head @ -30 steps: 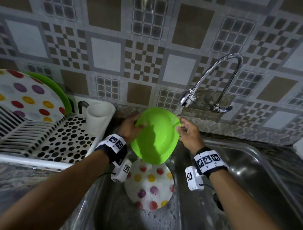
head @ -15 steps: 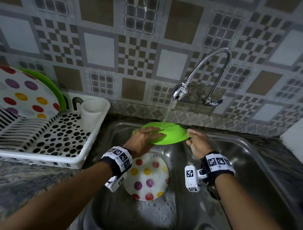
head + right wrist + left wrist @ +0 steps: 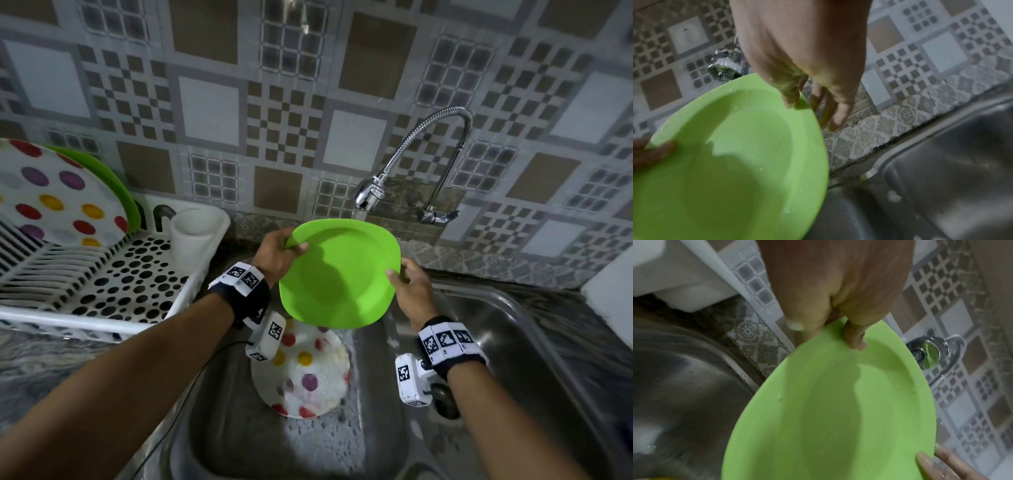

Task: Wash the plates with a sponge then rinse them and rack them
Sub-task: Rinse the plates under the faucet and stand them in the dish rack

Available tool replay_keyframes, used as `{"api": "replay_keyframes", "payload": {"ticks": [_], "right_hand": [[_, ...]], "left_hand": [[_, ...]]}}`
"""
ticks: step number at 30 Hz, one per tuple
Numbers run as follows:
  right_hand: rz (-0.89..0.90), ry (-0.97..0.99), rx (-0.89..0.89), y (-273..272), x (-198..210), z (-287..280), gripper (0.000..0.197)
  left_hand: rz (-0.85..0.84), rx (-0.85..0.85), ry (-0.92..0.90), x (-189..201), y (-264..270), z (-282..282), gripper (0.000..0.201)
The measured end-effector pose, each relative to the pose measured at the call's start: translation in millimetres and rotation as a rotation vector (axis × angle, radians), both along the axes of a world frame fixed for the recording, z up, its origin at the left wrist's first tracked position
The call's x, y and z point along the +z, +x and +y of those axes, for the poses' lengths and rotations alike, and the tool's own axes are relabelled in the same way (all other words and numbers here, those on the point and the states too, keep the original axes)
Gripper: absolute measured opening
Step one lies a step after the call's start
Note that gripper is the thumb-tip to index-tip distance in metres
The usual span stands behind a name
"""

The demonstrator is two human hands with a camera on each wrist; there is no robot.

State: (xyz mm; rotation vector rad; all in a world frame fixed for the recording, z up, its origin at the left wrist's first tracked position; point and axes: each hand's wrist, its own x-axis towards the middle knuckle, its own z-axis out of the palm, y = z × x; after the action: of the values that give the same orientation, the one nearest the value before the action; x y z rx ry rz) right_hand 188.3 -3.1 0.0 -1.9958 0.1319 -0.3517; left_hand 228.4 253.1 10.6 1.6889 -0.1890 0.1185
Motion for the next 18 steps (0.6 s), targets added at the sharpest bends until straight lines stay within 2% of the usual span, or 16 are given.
{"api": "replay_keyframes", "payload": {"ticks": [9,13,15,18], "right_hand": [[-0.048,-0.108,0.186,2.3,18.3,25.9,0.032],[-0.080,-0.167,0.301,-2.5,38.1,57.4,0.053],[-0.142,-0.273,0.371,-7.5,57.7,83.4,0.061],[-0.249,-0.367,0.445,-11.8,91.9,132.1,0.056]], "left_hand": [[-0.069,0.045,0.039,6.5,-13.5,45.7,0.038],[-0.073,0.125,0.003,36.4,-18.1,84.5,0.025],[-0.100,0.160,-0.034,57.1,-19.8,110.9,0.032],[-0.172,0.147,-0.066,88.4,-26.4,156.9,0.043]]}}
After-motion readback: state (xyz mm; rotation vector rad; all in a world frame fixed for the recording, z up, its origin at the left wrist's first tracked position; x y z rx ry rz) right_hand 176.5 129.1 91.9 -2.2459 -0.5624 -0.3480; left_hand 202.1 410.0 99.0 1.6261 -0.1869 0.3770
